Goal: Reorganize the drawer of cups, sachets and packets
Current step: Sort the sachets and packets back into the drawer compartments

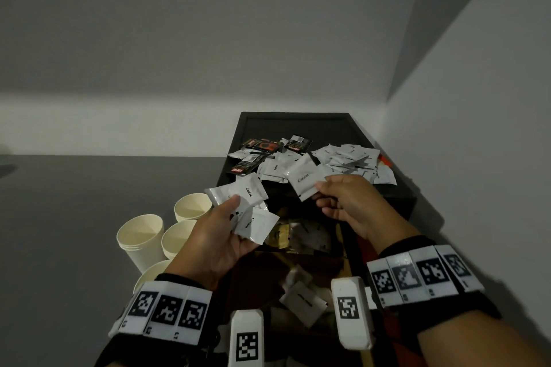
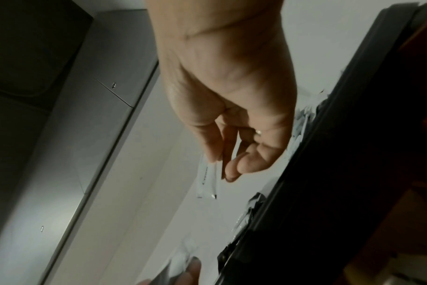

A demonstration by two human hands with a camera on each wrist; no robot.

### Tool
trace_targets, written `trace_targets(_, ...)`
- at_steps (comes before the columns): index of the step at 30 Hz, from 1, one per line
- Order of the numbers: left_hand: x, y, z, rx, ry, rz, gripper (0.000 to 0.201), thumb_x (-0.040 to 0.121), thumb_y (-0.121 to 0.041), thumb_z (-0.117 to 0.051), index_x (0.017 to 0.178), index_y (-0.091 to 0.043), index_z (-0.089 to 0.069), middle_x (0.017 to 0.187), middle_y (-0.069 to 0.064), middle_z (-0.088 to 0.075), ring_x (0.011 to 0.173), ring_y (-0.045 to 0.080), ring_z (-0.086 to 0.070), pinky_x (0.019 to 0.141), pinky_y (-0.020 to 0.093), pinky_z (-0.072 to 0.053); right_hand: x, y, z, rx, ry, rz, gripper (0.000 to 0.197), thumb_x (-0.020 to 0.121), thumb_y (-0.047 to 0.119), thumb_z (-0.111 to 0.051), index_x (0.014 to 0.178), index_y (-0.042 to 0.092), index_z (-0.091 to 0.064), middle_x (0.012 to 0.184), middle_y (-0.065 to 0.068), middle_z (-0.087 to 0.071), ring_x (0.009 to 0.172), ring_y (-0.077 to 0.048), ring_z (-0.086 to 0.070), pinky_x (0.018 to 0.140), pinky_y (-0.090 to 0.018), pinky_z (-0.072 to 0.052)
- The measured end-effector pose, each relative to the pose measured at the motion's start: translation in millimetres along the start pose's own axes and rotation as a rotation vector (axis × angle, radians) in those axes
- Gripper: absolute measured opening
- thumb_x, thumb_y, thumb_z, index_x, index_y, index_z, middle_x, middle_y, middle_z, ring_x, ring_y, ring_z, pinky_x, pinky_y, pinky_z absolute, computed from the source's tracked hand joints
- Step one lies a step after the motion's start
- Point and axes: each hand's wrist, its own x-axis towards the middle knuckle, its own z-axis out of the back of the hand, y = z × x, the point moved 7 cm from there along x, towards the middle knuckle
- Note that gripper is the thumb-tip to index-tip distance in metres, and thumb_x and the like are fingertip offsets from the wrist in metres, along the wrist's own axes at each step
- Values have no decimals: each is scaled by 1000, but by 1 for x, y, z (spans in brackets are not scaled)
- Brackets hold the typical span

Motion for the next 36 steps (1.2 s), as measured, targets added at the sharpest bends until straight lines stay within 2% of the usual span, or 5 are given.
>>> trace_targets(12,-6,-10,-3,27,26,-16,37,100,-26,-40,130,-5,-45,100,17,-65,69,27,-70,47,38,-57,44,45,70,-106,-489,202,17,90,2,-54,103,-2,-64,64,-4,-58,47,-8,-53,47,-16,-44)
trace_targets(18,-5,-15,-6,59,37,-26,32,101,-26,-38,123,-5,-47,93,16,-66,58,23,-70,45,35,-57,57,39,93,-163,-392,89,16,87,-2,-57,99,9,-60,65,-6,-55,51,-9,-49,37,-13,-41)
trace_targets(23,-5,-10,-9,59,44,3,26,101,-26,-37,112,-6,-51,93,17,-65,61,24,-70,46,35,-57,49,33,85,-618,-278,139,11,82,-1,-62,79,9,-65,67,-3,-60,58,-14,-55,55,-23,-49)
trace_targets(31,-1,-2,-17,86,24,10,37,100,-25,-43,133,-8,-44,95,14,-65,58,22,-70,44,34,-55,37,35,70,-825,-423,333,42,83,16,-62,123,13,-52,122,-10,-51,112,-28,-50,87,-29,-38)
trace_targets(36,-1,-1,-17,90,28,1,34,100,-24,-42,130,-8,-47,94,14,-66,76,25,-65,47,35,-57,29,40,38,-980,-357,513,38,82,22,-64,119,21,-57,129,-6,-43,117,-27,-47,99,-35,-40)
